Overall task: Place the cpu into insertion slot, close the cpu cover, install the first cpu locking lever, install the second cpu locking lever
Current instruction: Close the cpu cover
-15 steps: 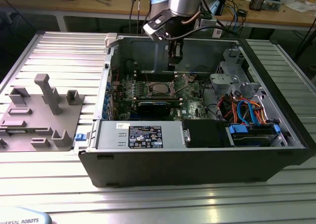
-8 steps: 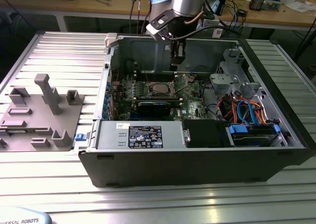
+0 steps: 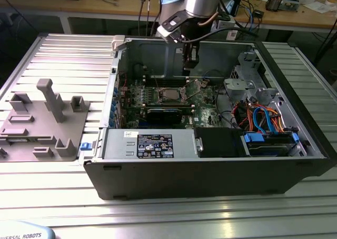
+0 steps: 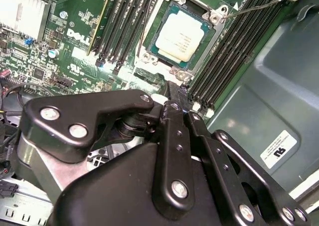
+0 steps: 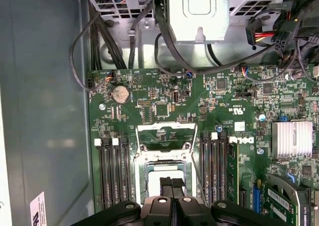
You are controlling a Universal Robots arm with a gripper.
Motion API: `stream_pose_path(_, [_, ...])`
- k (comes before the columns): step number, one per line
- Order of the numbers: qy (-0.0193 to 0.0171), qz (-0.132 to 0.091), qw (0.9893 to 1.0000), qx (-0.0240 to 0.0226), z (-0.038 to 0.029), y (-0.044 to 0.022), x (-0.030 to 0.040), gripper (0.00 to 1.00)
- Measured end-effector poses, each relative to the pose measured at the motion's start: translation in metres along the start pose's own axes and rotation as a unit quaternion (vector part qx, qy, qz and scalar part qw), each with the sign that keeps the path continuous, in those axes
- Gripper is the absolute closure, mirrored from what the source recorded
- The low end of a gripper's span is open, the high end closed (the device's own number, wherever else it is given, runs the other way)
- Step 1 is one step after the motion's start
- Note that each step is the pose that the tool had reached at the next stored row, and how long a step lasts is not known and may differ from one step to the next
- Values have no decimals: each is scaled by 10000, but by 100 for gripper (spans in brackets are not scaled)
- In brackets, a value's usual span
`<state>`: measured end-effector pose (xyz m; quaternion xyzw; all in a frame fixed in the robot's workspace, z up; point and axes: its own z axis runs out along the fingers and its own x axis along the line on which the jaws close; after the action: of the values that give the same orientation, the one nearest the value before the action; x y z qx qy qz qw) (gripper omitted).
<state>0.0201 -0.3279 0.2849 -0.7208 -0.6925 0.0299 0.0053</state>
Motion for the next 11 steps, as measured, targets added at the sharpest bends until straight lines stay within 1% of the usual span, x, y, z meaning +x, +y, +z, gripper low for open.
stream_pose_path(11, [0, 0, 10000, 0, -2, 50, 2, 89])
